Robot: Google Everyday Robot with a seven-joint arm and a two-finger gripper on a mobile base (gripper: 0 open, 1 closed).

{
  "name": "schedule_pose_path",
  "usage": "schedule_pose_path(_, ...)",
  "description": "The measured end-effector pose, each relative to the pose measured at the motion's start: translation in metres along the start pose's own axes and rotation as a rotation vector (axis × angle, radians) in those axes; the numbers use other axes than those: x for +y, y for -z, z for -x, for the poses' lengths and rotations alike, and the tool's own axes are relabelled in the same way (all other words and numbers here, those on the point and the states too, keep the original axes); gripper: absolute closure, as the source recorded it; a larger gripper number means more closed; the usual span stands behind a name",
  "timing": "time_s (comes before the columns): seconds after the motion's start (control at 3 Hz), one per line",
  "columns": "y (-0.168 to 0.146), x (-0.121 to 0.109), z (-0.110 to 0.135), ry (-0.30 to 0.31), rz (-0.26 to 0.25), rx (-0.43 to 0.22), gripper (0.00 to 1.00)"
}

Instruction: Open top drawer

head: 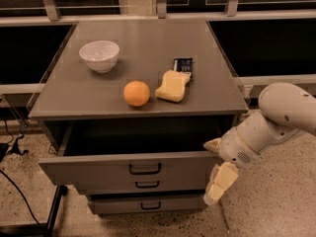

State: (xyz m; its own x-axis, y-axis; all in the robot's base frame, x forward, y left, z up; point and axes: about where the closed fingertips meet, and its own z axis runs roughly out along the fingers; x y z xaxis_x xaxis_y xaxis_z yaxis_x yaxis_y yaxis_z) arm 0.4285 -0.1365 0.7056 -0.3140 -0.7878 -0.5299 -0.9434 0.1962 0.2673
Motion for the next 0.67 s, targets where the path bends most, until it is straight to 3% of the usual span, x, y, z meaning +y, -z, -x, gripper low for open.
schedule_pose_path(0.67, 0.0034, 0.018, -0.007, -0.027, 0.052, 0.02, 0.0)
